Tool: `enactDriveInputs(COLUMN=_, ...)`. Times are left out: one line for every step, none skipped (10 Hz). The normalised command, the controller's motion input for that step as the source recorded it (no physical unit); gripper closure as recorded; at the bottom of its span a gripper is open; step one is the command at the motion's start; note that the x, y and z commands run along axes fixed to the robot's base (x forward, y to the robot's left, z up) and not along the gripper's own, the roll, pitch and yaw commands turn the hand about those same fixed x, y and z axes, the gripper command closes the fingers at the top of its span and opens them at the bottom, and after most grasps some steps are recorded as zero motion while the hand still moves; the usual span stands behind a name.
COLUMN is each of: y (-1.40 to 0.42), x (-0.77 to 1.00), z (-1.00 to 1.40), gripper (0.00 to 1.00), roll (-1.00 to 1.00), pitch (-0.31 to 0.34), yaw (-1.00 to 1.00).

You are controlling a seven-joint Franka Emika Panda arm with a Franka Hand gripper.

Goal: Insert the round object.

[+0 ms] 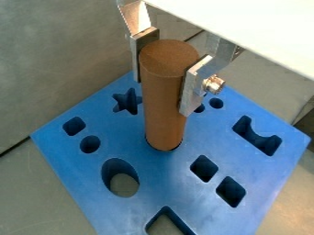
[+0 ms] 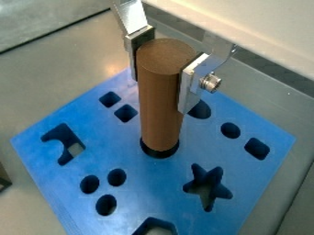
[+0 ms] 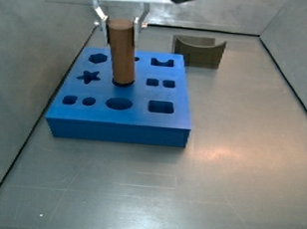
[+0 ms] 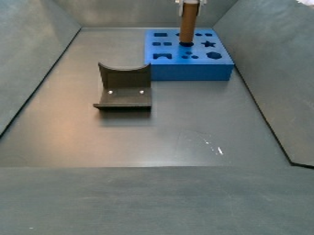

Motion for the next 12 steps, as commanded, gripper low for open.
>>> enactDriveInputs(y=0.1, x=0.02, z=-0.25, gripper=1.0, roll=0.02, pitch=0.0, yaw=0.0)
enactDriveInputs(y=0.12, x=0.06, z=-0.29, gripper=1.0, roll=0.04, pitch=0.0, yaw=0.0)
enactDriveInputs(y=0.07, x=0.09, z=-0.31, gripper=1.0, roll=0.03, pitch=0.0, yaw=0.0)
enactDriveInputs(y=0.0, x=0.06, z=-0.39, gripper=1.0, roll=0.0, pitch=0.0, yaw=0.0)
enactDriveInputs(y=0.0, x=0.06, z=-0.43, gripper=1.0, roll=0.0, pitch=0.0, yaw=0.0)
enactDriveInputs(y=0.0, x=0.06, z=-0.4, gripper=1.0, roll=0.0, pitch=0.0, yaw=0.0)
enactDriveInputs(y=0.0, x=0.04, z=-0.35, gripper=1.0, roll=0.01, pitch=-0.006, yaw=0.0)
enactDriveInputs(y=0.0, x=0.03, z=-0.31, gripper=1.0, roll=0.02, pitch=-0.003, yaw=0.0)
enactDriveInputs(y=0.0, x=0.03, z=-0.28, gripper=1.0, roll=0.03, pitch=0.0, yaw=0.0)
enactDriveInputs(y=0.0, x=0.01, z=-0.26, gripper=1.0, roll=0.04, pitch=0.0, yaw=0.0)
enactDriveInputs(y=0.0, x=0.0, z=-0.22, gripper=1.0, roll=0.04, pitch=-0.004, yaw=0.0)
enactDriveInputs(y=0.0, x=0.0, z=0.0, gripper=1.0, roll=-0.01, pitch=-0.026, yaw=0.0)
